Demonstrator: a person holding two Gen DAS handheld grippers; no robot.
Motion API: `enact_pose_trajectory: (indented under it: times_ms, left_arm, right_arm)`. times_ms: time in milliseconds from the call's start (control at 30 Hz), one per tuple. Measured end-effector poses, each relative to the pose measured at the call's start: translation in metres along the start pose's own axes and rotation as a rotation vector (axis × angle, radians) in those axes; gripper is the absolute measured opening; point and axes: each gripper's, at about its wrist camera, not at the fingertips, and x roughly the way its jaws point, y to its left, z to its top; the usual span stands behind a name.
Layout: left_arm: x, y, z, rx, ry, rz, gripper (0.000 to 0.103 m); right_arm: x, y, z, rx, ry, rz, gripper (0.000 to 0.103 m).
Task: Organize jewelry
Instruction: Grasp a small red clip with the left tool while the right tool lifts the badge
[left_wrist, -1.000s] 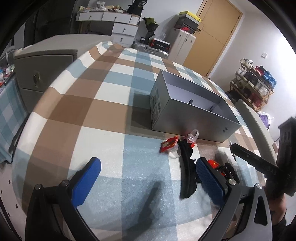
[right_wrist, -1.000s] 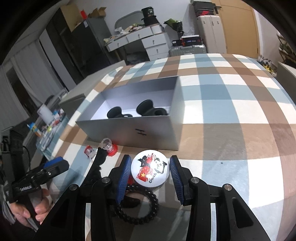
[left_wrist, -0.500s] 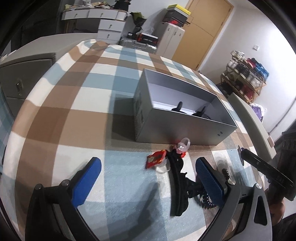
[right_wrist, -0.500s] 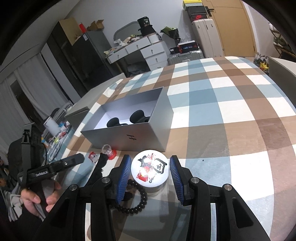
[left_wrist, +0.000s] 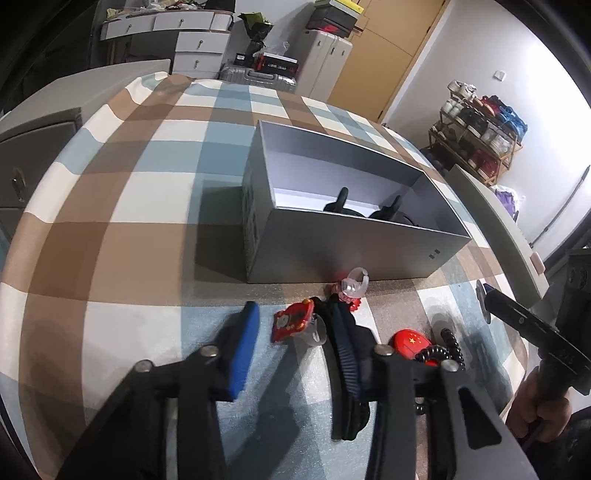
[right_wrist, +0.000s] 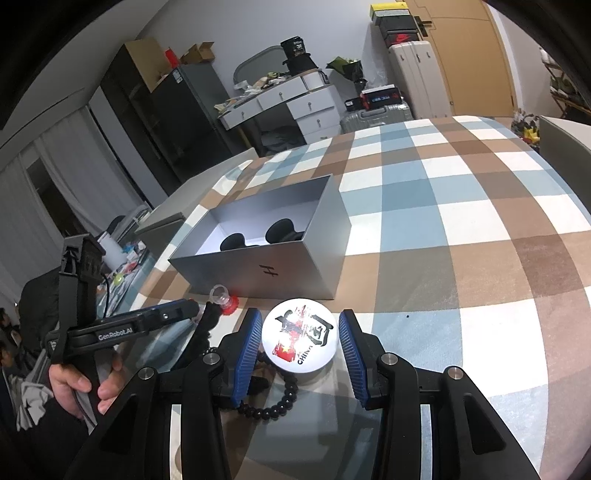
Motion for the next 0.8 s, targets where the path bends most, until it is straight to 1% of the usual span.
enact_pose_trajectory:
  times_ms: [67,233,500,633,800]
  left_arm:
    - [0.001,0.001,0.0,-0.003,0.006,-0.006,0.017]
    - [-0.002,0.006,-0.002,-0.025,-0.013,-0.032,0.016]
    - [-0.013,0.008,-0.005,-0.037,-0.04,-0.035,0.011]
    - [-0.022,0.008,-0.004,-0.049,-0.056,-0.043,0.011]
    - [-0.042,0.005,-0.001,-0.056,-0.108,-0.06,0.011]
  right_arm:
    - [-0.001,0.001,0.0,-0.003,-0.003,0.0,0.042]
    - [-0.001,0.002,0.0,-0.006,-0.002,0.003,0.042]
    - [-0.008,0.007,0.004,-0.017,-0.023,0.002,0.042]
    - [-0.014,0.01,0.007,-0.022,-0.046,0.007,0.042]
    - [-0.017,0.013,0.011,-0.019,-0.055,0.019,0.042]
